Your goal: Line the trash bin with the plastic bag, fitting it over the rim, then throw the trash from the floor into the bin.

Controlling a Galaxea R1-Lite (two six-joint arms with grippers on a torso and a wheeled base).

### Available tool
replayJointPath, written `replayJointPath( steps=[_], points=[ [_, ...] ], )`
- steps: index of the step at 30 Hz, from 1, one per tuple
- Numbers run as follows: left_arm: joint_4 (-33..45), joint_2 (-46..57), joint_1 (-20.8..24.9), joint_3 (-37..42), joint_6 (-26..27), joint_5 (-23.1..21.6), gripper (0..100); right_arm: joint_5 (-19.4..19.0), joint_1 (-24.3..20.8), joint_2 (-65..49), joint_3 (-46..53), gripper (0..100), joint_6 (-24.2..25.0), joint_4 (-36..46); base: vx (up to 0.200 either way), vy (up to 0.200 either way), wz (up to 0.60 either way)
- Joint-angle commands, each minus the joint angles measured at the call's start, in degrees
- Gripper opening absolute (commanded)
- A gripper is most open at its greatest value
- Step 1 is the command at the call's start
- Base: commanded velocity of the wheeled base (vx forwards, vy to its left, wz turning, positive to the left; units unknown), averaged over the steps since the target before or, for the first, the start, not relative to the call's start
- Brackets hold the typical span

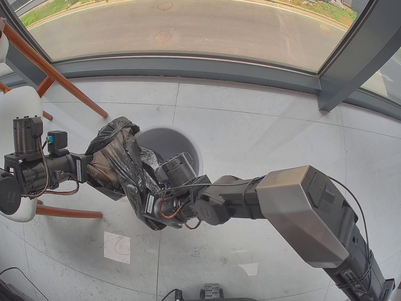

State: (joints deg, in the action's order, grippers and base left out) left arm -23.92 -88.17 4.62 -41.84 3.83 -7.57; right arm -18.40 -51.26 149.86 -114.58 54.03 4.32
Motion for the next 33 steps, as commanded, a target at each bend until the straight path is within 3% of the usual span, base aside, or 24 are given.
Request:
replayJointPath(
  steps=[1,4,8,15,17,19,24,27,29,33],
  points=[
    [0.01,0.20,-0.05,0.00,-0.14,-0.08,0,-2.43,-0.07,-1.94,-0.01,0,4.42,-3.44,0.000,0.000,0.00],
    [0.01,0.37,-0.05,0.35,-0.22,-0.43,0,-3.66,0.28,-4.22,-0.01,0,8.37,-5.11,0.000,0.000,0.00],
    [0.10,0.99,0.04,0.62,-0.14,-0.69,0,-4.54,1.60,-6.42,-0.01,0,8.37,-4.84,0.000,0.000,0.00],
    [-0.16,1.16,0.13,-0.88,-0.05,-0.87,0,-4.37,8.11,-10.55,-0.01,0,0.99,-3.09,0.000,0.000,0.00],
    [-0.16,1.16,0.21,-1.23,-0.05,-0.87,0,-4.02,9.78,-12.40,-0.01,0,0.82,-0.98,0.000,0.000,0.00],
    [-0.16,1.16,0.92,-1.40,-0.05,-0.87,0,-3.93,11.62,-14.16,-0.01,0,0.82,2.80,0.000,0.000,0.00],
    [-0.25,1.51,1.71,-2.02,-0.05,-0.87,0,-2.52,19.45,-19.69,-0.01,0,0.29,31.46,0.000,0.200,0.00],
    [-0.16,1.87,1.88,-2.37,-0.05,-0.87,0,-2.70,21.55,-20.84,-0.01,0,-1.29,47.89,0.000,0.200,0.00],
    [-0.16,1.87,1.88,-2.46,-0.05,-0.87,0,-2.26,21.64,-20.66,-0.01,0,-1.82,50.00,0.000,0.200,0.00],
    [-0.08,1.87,2.85,-3.51,0.04,-0.69,0,2.31,21.55,-20.04,-0.01,0,-2.26,50.18,0.000,0.200,0.00]
  ],
)
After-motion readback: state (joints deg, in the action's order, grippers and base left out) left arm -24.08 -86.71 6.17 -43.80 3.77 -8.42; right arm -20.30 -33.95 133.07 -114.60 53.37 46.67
